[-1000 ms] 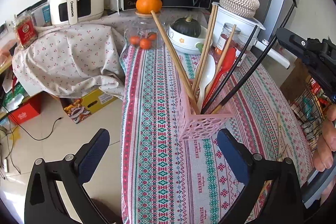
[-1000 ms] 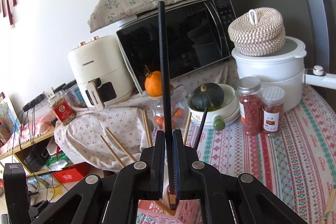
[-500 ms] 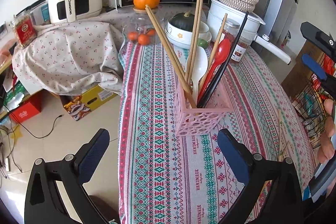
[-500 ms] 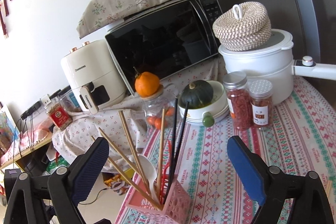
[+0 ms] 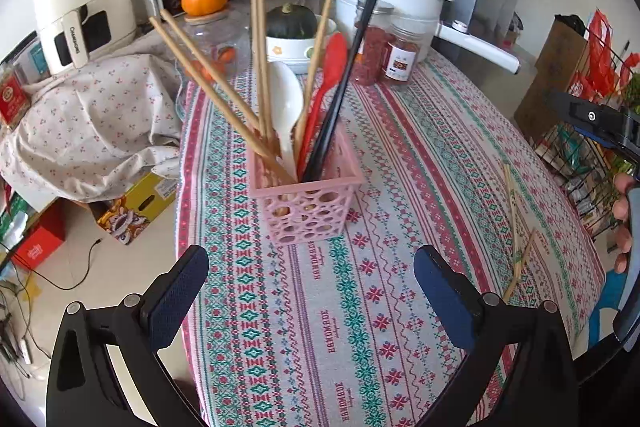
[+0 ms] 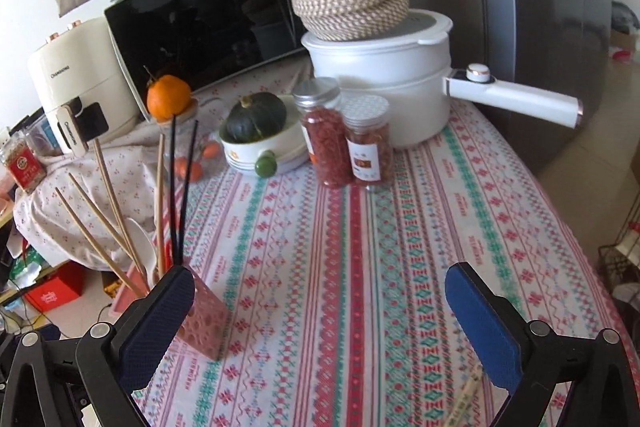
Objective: Organize utensils
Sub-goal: 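Grasp one wooden chopstick of the paper-sleeved pair with the left tool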
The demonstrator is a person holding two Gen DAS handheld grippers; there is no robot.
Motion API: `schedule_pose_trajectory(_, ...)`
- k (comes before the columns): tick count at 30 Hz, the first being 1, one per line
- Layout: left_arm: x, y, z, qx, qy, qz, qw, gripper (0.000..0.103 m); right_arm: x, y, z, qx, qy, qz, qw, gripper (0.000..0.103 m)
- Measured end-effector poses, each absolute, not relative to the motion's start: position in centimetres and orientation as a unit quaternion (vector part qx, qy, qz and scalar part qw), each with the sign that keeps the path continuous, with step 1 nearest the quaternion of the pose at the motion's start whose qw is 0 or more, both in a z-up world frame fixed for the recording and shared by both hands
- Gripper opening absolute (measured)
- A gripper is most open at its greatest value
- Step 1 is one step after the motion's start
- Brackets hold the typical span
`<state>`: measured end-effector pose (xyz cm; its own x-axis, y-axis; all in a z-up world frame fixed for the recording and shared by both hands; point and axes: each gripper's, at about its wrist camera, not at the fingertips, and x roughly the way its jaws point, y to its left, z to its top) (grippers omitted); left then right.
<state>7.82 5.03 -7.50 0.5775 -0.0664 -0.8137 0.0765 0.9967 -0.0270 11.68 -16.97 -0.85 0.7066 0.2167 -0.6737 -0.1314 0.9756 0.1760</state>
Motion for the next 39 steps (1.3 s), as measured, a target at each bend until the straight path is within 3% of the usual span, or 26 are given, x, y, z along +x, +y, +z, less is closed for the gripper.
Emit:
schedule_pose_trajectory(17, 8.5, -8.1, -11.5, 0.068, 0.515, -0.198, 0.832, 0.103, 11.1, -25.2, -5.2, 0.024, 0.499, 0.045, 0.865, 0.103)
schedule_pose_trajectory(27, 13.8, -11.4, -14.5, 0.020, 0.581, -0.209, 0.786, 0.102, 10.9, -28.6, -6.6, 0.010, 0.538, 0.015, 0.843, 0.103)
schedule_pose_trajectory(30, 15.7, -11.7, -14.8, 0.000, 0.591, -0.207, 0.780, 0.094, 11.1, -29.6, -7.1, -0.007, 0.554, 0.005, 0.832, 0.103)
schedule_pose_trajectory(34, 18.0, -13.6, -15.4, -0.007, 0.605, -0.227, 0.763, 0.065, 11.2, -30.6, -8.0, -0.015, 0.575, 0.006, 0.818, 0.103)
schedule_pose_trajectory(39, 20.3, -16.9, -16.1, -0.018, 0.615, -0.251, 0.747, 0.044, 11.2, -31.2, -8.5, -0.034, 0.586, 0.006, 0.810, 0.103)
